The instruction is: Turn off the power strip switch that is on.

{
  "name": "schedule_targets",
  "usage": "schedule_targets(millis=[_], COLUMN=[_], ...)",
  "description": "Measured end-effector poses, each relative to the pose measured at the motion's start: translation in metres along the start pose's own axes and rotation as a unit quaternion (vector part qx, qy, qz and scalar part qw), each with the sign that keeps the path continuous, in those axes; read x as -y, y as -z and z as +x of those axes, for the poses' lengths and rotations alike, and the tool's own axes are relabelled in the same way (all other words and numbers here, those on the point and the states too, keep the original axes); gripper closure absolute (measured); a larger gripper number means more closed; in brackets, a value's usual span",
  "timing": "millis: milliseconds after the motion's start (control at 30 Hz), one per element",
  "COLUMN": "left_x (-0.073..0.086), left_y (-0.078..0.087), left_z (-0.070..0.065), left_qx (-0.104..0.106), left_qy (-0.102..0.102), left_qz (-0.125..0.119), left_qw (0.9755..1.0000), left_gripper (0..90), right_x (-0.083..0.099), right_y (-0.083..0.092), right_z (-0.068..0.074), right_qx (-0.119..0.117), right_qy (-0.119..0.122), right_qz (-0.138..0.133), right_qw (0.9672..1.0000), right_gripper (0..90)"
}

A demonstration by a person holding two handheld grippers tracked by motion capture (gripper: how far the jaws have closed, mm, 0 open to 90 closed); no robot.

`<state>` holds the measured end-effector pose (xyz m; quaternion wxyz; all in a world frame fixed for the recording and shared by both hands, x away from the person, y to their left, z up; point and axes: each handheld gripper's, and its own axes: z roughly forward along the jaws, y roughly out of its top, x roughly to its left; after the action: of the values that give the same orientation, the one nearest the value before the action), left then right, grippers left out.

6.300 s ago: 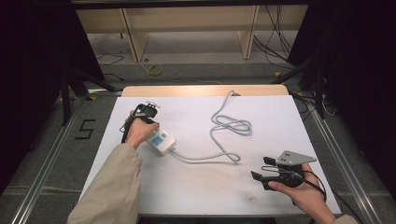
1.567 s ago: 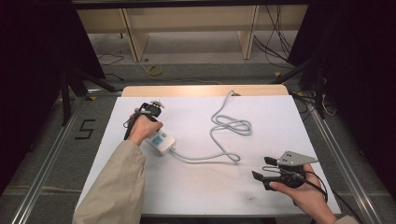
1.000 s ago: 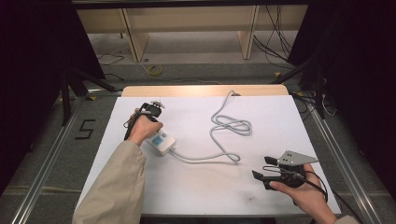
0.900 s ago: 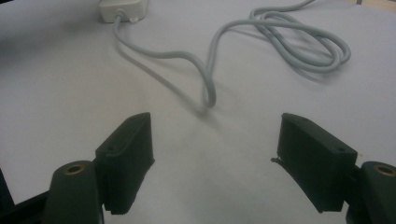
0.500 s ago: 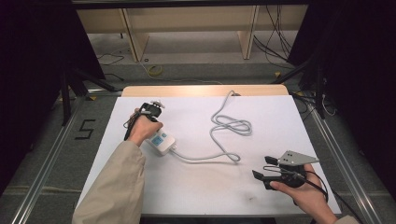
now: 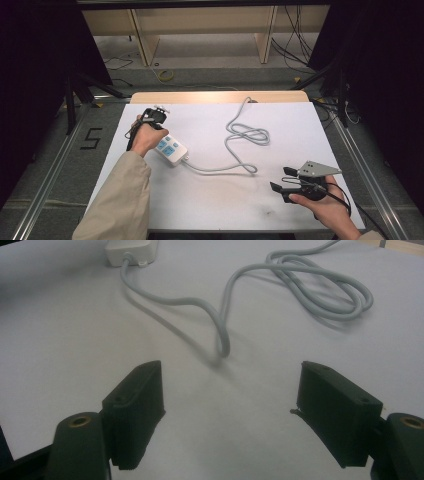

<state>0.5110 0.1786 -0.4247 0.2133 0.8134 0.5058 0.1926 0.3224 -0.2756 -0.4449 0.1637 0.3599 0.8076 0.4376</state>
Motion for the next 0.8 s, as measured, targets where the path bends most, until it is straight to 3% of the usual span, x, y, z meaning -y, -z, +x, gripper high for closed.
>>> schedule_targets(millis=[300,467,800], left_x=[0.005,0.009,0.017], left_y=[0.014,0.021,0.030], left_z=[-0.002,-0.003,-0.006], left_qx=[0.017,0.020,0.033], left_qy=[0.005,-0.003,-0.001], left_qz=[-0.036,-0.044,-0.061], left_qw=[0.9992,0.9988,0.9976], left_gripper=[89.7,89.7,85.1], right_x=[0.000,0.000,-0.001], right_y=[0.000,-0.001,-0.002], right_z=[0.000,-0.001,-0.001], right_qx=[0.001,0.000,-0.001], right_qy=[0.001,0.000,-0.003], right_qz=[-0.001,-0.002,0.000], right_qw=[1.0000,1.0000,1.0000], right_gripper=[26.9,27.0,27.0])
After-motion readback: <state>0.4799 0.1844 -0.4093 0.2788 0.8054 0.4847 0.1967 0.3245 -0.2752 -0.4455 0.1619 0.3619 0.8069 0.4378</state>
